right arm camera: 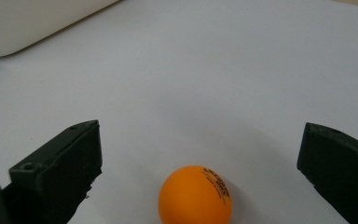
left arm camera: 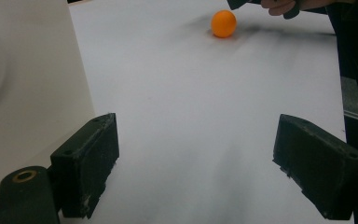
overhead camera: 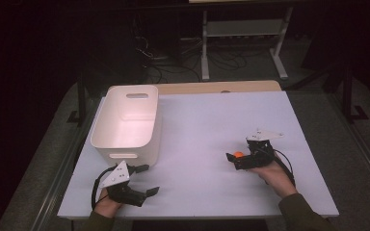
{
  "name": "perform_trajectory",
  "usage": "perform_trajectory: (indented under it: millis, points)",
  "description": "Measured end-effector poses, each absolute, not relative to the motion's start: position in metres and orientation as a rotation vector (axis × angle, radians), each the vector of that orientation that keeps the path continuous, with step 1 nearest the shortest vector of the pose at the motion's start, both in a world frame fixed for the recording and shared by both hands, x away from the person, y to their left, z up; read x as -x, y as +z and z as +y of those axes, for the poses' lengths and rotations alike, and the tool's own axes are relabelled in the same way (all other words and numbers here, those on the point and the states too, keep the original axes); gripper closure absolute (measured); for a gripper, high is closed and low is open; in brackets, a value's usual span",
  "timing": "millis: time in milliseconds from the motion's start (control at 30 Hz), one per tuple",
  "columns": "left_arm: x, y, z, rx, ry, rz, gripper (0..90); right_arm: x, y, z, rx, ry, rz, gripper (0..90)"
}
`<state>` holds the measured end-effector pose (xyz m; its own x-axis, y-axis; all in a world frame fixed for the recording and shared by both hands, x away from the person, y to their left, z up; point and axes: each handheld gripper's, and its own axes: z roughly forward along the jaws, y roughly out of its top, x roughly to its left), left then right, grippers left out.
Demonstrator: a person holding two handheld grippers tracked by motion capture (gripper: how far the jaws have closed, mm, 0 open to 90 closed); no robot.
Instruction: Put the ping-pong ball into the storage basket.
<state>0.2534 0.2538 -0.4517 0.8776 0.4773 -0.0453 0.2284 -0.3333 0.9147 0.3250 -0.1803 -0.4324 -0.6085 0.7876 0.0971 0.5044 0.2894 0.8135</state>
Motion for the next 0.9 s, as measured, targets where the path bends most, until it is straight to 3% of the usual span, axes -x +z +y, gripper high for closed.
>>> perform_trajectory:
  millis: [900]
  points:
    - [-0.253, -0.452, 0.254, -1.927, 0.279, 0.519, 14.1, -0.324, -0.448, -0.182, -1.184, 1.162, 2.293, 0.0]
